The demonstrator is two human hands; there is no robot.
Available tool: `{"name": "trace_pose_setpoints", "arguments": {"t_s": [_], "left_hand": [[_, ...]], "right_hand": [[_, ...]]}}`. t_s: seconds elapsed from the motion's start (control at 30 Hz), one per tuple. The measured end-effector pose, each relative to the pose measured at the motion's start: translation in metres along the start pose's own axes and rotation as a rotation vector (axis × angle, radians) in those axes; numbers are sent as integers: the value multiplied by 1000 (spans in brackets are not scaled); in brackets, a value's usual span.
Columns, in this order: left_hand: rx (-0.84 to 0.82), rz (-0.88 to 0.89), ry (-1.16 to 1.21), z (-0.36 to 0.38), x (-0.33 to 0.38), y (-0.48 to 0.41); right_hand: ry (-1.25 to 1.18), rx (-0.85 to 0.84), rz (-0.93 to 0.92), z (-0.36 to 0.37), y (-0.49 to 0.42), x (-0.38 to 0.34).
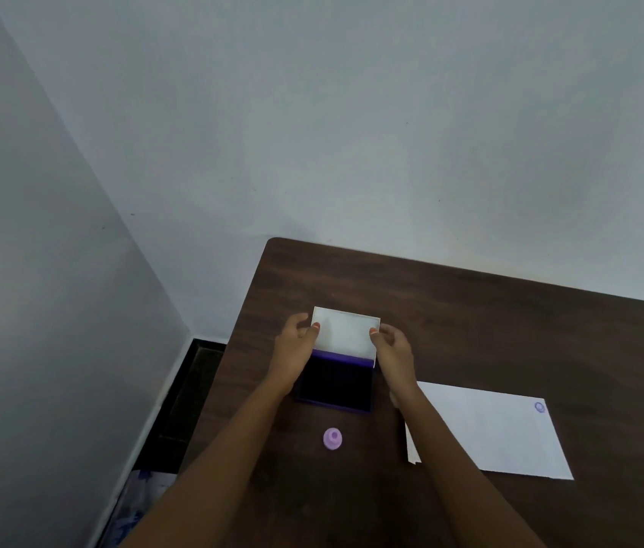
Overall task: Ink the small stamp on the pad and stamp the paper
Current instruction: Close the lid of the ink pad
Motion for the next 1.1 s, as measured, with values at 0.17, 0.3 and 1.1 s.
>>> {"name": "trace_pose_setpoints", "arguments": {"t_s": [0.17,0.3,1.1], "left_hand": [[41,57,-51,-15,11,18],[63,144,-189,-21,16,37],[55,249,-599,21,-39,90]], "right_hand": [[171,-16,-159,-5,17,-19],[448,-54,-355,-4,35,-25],[1040,-208,-417,-11,83,55]]}}
Point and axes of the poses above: each hand's wrist, its own y-axis away from the middle knuckle, its own z-axis out of the palm, x = y × z, the point moved 6 cm from there along -y, towards the middle knuckle, and after that the axes turned 15 degrees about -y, right-handed, at the moved point
